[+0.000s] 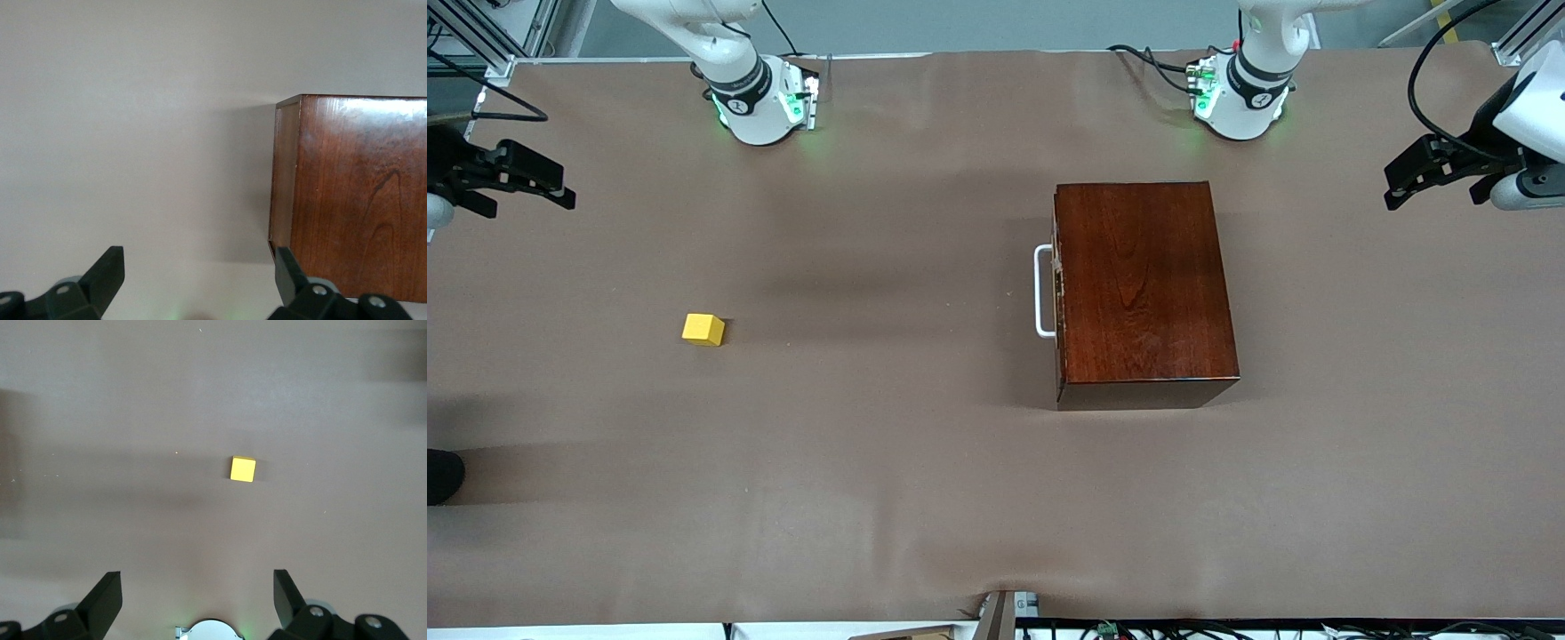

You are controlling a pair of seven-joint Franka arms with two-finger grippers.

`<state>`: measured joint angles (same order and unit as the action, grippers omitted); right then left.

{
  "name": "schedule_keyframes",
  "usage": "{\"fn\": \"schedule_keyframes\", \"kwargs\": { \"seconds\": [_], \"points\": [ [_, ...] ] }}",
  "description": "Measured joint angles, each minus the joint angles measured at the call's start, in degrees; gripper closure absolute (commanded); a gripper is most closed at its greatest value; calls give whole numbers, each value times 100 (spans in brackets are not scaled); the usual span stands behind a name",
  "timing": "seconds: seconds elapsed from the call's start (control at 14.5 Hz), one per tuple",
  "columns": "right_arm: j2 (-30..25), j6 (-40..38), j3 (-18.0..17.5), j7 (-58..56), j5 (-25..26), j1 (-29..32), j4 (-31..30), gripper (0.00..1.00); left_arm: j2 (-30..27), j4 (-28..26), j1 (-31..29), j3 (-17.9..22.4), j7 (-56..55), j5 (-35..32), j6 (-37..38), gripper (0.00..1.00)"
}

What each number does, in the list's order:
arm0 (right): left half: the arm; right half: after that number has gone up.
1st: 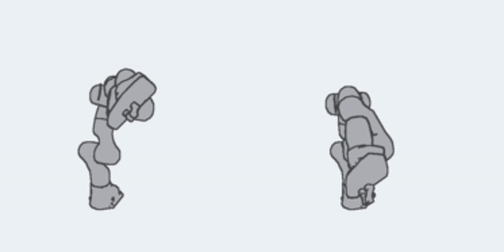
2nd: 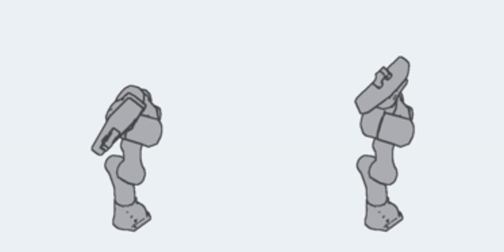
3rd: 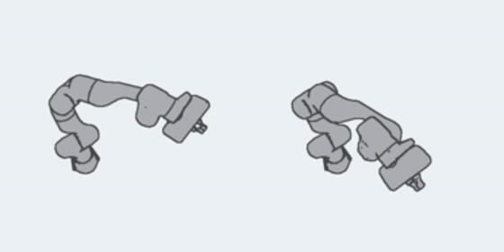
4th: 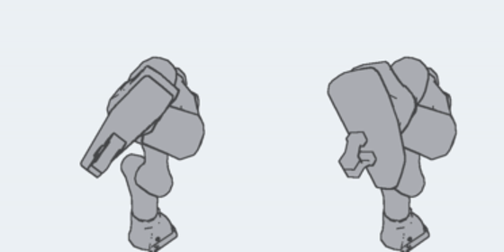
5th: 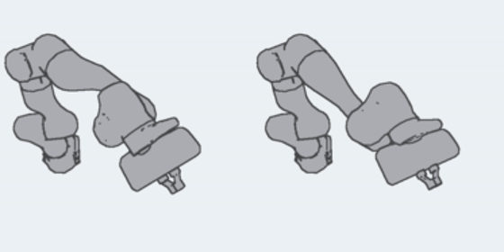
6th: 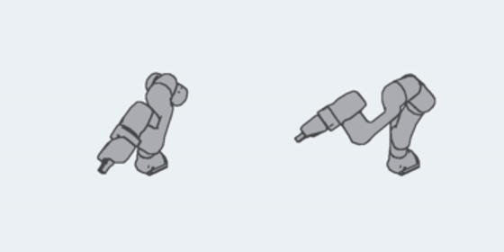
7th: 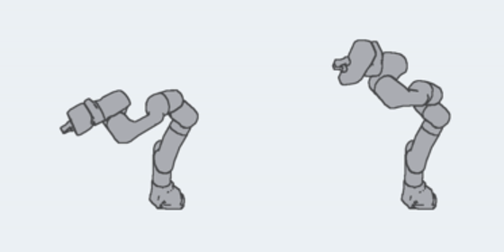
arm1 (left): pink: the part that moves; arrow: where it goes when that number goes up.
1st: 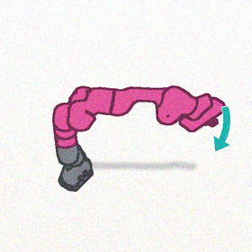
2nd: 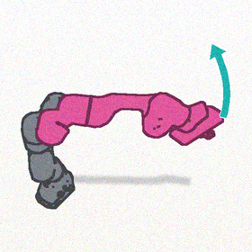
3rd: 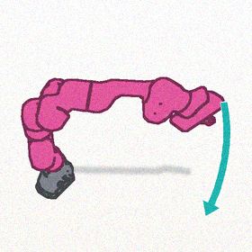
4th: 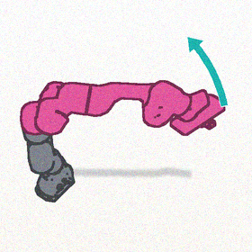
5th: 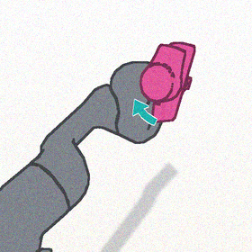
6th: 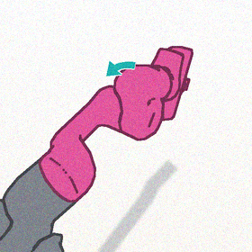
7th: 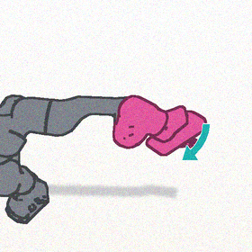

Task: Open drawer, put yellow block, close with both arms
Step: 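Move the left gripper to the white drawer handle of the wooden box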

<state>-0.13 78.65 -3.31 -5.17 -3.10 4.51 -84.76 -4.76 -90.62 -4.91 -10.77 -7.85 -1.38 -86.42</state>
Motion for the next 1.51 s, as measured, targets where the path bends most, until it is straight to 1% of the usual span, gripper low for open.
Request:
{"fn": "schedule_keyframes", "kwargs": {
  "seconds": [0.69, 0.76, 0.89, 1.1, 1.17, 1.38, 1.51],
  "points": [
    [0, -2, -5, 0, 0, 0, 0, 0, 6, 107, 33, -53, -1, 23, 118, 0],
    [0, -2, -6, 0, 0, 0, 0, 0, 22, 109, 56, -118, -16, 36, 119, 0],
    [0, -3, -8, 0, 0, -1, -1, 0, 137, 150, 129, -397, -171, 53, 119, 0],
    [-1, -3, -10, 0, 0, -1, -5, 0, 579, 339, 325, -965, -742, 54, 110, 0],
    [-1, -3, -10, 0, 0, -1, -6, 0, 776, 438, 447, -1078, -962, 54, 99, 0],
    [-2, -3, -14, 0, 0, -2, -9, 0, 1428, 780, 1050, -1142, -1592, -32, -52, 0],
    [-2, -4, -22, 0, 0, -4, -11, 0, 1876, 968, 1601, -1144, -2130, -352, -317, 0]
  ]
}}
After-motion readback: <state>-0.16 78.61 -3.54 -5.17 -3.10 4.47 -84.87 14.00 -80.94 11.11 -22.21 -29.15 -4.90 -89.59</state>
